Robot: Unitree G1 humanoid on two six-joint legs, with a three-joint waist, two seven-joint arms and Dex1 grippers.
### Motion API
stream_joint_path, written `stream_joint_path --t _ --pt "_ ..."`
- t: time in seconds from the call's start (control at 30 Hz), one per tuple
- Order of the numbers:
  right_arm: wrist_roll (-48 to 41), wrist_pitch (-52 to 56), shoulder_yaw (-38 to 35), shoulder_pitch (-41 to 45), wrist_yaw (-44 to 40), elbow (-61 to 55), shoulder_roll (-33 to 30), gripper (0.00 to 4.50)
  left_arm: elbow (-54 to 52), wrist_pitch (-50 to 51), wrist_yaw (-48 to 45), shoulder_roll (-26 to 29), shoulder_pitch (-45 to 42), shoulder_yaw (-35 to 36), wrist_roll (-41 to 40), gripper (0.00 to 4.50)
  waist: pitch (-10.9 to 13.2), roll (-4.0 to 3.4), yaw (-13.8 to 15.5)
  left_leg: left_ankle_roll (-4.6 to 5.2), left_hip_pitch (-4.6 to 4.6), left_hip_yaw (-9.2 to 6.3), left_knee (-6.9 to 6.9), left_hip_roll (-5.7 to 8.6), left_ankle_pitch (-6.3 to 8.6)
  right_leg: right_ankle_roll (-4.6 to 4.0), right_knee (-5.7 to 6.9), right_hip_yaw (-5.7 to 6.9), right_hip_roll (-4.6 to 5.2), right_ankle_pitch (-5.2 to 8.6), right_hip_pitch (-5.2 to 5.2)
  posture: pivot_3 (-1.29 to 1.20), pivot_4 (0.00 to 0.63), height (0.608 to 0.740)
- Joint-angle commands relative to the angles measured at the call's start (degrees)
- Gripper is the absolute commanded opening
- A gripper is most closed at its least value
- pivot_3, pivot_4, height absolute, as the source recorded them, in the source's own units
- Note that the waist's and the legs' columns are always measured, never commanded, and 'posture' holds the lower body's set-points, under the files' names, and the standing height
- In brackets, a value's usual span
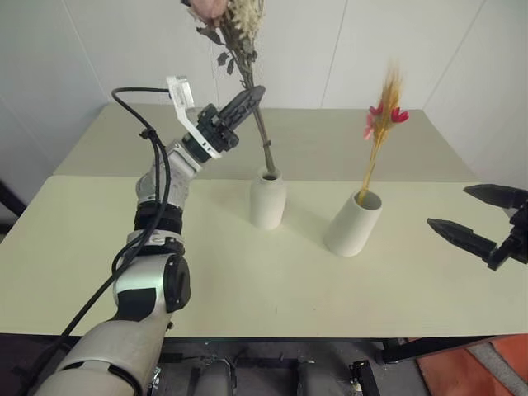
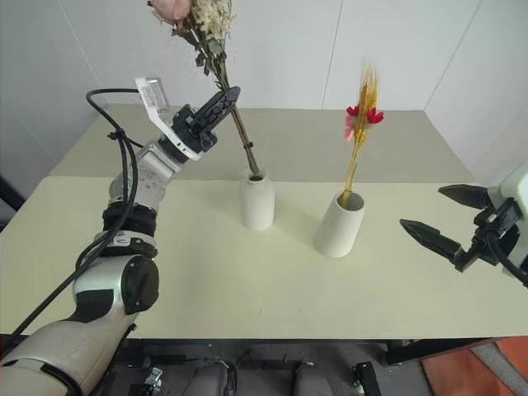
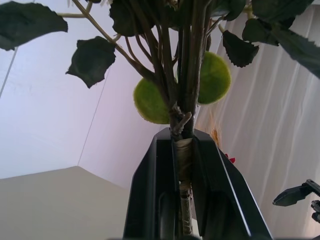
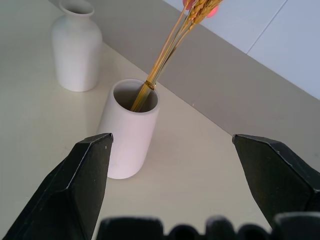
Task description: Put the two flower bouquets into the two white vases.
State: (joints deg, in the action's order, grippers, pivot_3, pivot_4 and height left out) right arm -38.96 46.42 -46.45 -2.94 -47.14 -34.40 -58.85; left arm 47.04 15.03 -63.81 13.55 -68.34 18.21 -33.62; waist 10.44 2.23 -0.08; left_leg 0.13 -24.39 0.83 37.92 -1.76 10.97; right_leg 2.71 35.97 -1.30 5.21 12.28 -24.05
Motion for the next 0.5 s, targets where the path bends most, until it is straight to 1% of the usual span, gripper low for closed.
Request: stream_joint_path --t 0.03,0.13,0.23,0.43,0.5 --pt "0.34 -1.35 -2.49 0.72 0.8 -0.91 -0.02 4.5 2.35 -4.39 -1.26 0.03 -2.93 0.02 0.91 0.12 0.0 0.0 0.02 0.0 0.0 0.0 0.0 0.0 0.0 0.05 0.0 0.0 0.0 0.03 0.0 0.0 0.15 0.74" --pt "0.67 -1.71 -1.85 0.7 0.95 -0.94 0.14 4.5 4.88 -5.62 -1.92 0.05 -4.22 1.27 0.1 0.12 0.0 0.0 0.03 0.0 0.0 0.0 0.0 0.0 0.0 0.15 0.0 0.0 0.0 0.09 0.0 0.0 0.15 0.74" --pt "0.87 -1.89 -1.34 0.94 1.13 -0.82 0.25 4.5 8.21 -8.78 -2.1 0.08 -5.52 1.03 1.52 0.12 0.0 0.0 0.1 0.0 -0.02 0.0 0.0 0.0 0.0 0.15 -0.01 0.0 0.0 0.09 -0.01 0.0 0.15 0.74" --pt "1.08 -2.2 -0.67 1.36 1.78 -0.46 0.41 4.5 12.31 -14.41 -4.81 -0.6 -5.15 -2.33 6.66 0.12 0.0 0.0 0.21 0.0 -0.01 0.0 0.0 0.0 0.0 0.15 -0.01 0.0 0.0 0.09 0.0 0.0 0.15 0.74" --pt "1.29 -2.07 -0.49 1.19 2.07 -0.37 0.39 4.5 12.96 -14.34 -6.75 -0.99 -4.89 -3.02 7.23 0.12 0.0 0.0 0.26 0.0 -0.01 0.0 0.0 0.0 0.0 0.15 -0.01 0.0 0.0 0.09 -0.01 0.0 0.15 0.74"
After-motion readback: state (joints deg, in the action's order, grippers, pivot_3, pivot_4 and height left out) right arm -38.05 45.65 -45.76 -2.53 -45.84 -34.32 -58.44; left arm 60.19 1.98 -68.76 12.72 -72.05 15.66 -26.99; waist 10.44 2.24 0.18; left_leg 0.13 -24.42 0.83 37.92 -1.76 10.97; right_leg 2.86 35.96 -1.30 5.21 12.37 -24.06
